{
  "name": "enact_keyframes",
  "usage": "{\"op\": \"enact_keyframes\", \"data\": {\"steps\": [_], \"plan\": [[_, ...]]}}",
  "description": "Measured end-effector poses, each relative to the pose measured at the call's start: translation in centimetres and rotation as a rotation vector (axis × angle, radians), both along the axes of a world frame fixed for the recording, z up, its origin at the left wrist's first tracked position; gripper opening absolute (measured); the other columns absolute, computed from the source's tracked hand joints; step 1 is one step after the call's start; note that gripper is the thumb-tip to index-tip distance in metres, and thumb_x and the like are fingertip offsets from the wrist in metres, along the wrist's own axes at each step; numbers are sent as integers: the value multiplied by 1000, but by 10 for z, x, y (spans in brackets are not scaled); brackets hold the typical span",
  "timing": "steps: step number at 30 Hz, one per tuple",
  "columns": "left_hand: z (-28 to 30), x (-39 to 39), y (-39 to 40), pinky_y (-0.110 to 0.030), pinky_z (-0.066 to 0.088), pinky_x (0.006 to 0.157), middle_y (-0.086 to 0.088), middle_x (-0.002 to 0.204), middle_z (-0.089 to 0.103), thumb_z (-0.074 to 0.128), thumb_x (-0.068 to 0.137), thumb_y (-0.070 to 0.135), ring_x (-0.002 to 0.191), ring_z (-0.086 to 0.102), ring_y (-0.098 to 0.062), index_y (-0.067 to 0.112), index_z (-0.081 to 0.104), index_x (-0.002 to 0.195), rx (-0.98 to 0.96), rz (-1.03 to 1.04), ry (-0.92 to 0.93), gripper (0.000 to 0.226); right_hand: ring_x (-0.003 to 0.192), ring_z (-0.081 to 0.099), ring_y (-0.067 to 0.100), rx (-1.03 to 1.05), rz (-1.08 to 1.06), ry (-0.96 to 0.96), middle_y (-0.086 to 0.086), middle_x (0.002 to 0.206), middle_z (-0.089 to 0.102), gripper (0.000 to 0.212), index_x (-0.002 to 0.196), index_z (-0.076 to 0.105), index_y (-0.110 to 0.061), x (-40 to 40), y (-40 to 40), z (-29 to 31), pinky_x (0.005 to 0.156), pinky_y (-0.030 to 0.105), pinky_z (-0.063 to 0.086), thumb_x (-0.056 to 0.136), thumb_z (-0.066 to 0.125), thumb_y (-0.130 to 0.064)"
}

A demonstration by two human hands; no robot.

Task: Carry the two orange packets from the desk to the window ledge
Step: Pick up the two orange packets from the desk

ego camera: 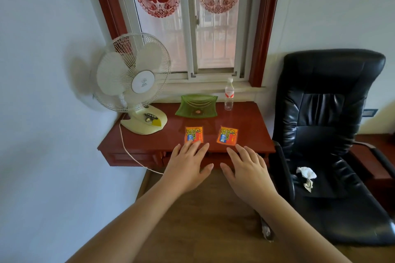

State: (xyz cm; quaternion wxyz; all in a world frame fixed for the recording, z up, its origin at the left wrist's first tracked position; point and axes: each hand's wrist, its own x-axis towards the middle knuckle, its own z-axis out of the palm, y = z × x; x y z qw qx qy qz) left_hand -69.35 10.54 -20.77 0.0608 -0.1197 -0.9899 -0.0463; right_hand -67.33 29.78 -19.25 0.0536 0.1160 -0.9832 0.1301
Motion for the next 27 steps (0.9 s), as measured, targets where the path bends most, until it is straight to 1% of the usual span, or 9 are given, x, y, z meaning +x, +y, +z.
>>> {"op": "enact_keyframes", "data": {"steps": [5, 8, 12, 17, 22, 24, 27], "plan": [[-22, -57, -11, -49, 16, 120, -3, 162, 27, 14, 87, 64, 151, 16, -23, 30, 19, 153, 18, -23, -7, 74, 148, 28, 25, 1, 4, -22, 3, 158, 37, 61, 150, 35, -23, -59, -16, -21, 120, 44, 23, 99, 34, -55], [-38, -97, -26, -49, 18, 120, -5, 162, 26, 24, 93, 59, 150, 16, -25, 30, 19, 153, 18, -46, 8, 67, 146, 31, 26, 20, -3, -32, 4, 157, 40, 61, 150, 36, -23, -98, -34, -38, 118, 44, 26, 98, 35, -55], [-53, -144, -48, -47, 22, 118, -7, 160, 32, 33, 96, 53, 148, 23, -25, 28, 25, 153, 42, -71, 30, 63, 146, 30, 25, 42, -38, -65, 3, 157, 39, 61, 150, 36, -21, -147, -48, -53, 118, 43, 25, 98, 36, -54], [-72, -199, -70, -48, 20, 119, -7, 160, 31, 34, 96, 53, 149, 21, -25, 26, 25, 153, 41, -97, -42, 63, 147, 28, 24, 61, -94, -116, 3, 159, 37, 61, 151, 33, -22, -199, -57, -73, 118, 42, 24, 99, 36, -53], [-85, -236, -65, -44, 26, 116, -9, 157, 37, 36, 96, 49, 146, 28, -27, 20, 37, 148, 74, -155, -55, 59, 149, 25, 25, 54, -123, -181, 2, 162, 31, 65, 154, 24, -25, -235, -56, -100, 119, 39, 22, 98, 38, -54], [-94, -252, -62, -44, 27, 116, -8, 158, 34, 38, 97, 48, 147, 26, -29, 22, 33, 149, 104, -139, -97, 58, 149, 25, 26, 63, -117, -196, 4, 162, 30, 65, 155, 23, -24, -250, -53, -110, 120, 40, 22, 98, 38, -53], [-110, -277, -52, -44, 25, 118, -8, 159, 31, 40, 98, 45, 148, 22, -30, 24, 29, 151, 130, -107, -155, 58, 148, 28, 29, 79, -113, -199, 6, 160, 34, 65, 154, 27, -23, -274, -46, -128, 119, 42, 23, 98, 41, -52]]}}
